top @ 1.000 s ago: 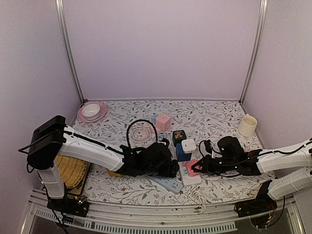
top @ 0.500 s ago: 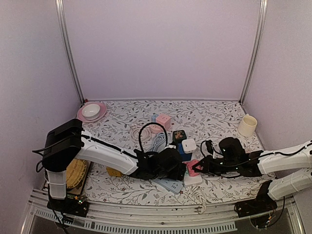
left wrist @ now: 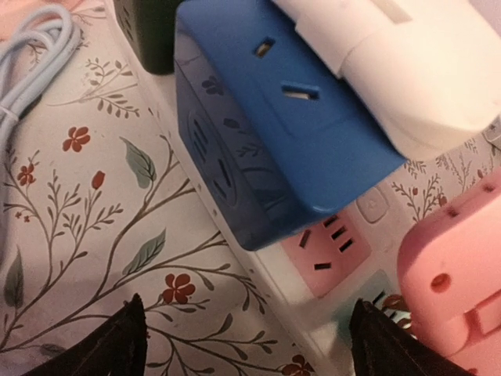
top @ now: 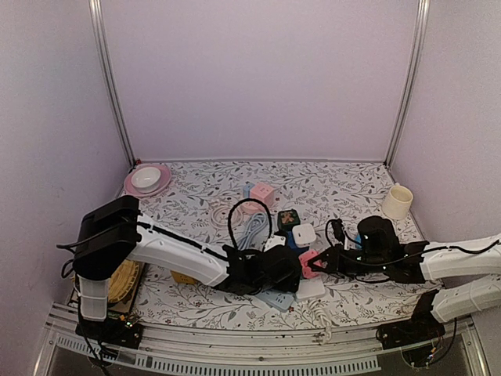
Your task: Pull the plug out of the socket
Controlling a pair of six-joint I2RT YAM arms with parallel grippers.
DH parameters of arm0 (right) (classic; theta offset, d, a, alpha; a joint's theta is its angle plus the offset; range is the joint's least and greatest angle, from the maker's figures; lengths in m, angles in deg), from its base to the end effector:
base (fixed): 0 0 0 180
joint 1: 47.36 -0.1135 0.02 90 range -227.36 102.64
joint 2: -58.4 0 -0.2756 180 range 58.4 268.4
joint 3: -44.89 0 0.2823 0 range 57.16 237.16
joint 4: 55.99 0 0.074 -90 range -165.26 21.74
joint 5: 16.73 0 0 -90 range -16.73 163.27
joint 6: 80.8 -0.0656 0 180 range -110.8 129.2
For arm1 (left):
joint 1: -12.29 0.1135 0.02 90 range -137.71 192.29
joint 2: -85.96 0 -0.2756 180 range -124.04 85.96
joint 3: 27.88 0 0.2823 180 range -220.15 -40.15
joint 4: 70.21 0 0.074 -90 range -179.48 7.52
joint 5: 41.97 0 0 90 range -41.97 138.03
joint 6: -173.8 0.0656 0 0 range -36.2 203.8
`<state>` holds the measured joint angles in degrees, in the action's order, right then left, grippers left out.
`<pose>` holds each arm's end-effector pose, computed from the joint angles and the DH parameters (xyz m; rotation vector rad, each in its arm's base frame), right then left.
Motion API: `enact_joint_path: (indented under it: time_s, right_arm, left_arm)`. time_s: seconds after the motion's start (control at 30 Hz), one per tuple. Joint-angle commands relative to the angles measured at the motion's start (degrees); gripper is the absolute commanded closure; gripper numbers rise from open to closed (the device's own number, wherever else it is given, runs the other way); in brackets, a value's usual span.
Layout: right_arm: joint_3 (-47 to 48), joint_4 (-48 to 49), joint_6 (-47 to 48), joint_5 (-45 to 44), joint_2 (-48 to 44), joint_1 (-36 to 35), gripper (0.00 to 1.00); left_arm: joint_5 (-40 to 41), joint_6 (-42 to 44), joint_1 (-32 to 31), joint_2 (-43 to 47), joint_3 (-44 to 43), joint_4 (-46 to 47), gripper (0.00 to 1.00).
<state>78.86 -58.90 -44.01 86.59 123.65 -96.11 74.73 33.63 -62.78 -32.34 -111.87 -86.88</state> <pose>0.1600 0.2054 0.1398 -0.0557 2.4406 1.1817 0.1489 -0.4440 0.0940 0.3182 2.3711 -0.4899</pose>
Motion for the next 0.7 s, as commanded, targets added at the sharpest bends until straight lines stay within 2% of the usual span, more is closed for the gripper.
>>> enact_joint_path:
  time_s: [0.0, 0.4, 0.5, 0.67]
  right_arm:
    - [2.97, 3.62, -0.37, 0.91, -2.26, -0.29, 0.96]
    - [3.18, -13.01, 4.61, -10.68, -10.63, 1.46, 0.95]
    - [1.95, -16.14, 5.87, -12.12, -12.77, 4.11, 0.95]
    - [-0.05, -16.4, 8.98, -8.64, -12.85, 11.1, 0.92]
  left_arm:
    - [0.08, -1.95, -1.88, -3.9, 1.41, -10.35, 0.1]
    - [1.25, -2.02, -1.93, -1.16, 3.79, -10.77, 0.09]
    - [1.72, -2.31, -1.92, -0.13, 4.8, -11.22, 0.09]
    - [2.04, -2.87, -1.88, 1.17, 6.23, -11.65, 0.09]
